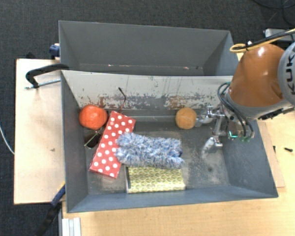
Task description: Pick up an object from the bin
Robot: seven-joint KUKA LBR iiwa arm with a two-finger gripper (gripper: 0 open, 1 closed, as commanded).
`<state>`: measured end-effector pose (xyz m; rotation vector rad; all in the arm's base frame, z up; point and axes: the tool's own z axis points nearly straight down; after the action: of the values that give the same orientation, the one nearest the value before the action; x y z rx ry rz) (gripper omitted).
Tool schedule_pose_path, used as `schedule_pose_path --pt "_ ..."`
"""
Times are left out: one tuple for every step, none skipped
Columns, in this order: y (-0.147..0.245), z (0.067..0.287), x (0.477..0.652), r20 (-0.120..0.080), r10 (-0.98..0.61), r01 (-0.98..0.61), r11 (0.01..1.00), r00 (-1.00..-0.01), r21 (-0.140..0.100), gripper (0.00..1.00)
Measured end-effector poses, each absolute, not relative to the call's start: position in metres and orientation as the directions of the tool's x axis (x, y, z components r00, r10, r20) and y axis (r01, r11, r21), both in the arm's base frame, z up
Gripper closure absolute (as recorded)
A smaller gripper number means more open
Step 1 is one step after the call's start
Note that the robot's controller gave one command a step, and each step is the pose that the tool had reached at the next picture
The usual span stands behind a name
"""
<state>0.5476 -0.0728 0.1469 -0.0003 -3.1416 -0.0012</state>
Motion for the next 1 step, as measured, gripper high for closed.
schedule_pose_path --pt "-0.0438 0.1513 0.5444 0.0 -0.069 -0.069 0.998 -0.998 -0.001 0.0"
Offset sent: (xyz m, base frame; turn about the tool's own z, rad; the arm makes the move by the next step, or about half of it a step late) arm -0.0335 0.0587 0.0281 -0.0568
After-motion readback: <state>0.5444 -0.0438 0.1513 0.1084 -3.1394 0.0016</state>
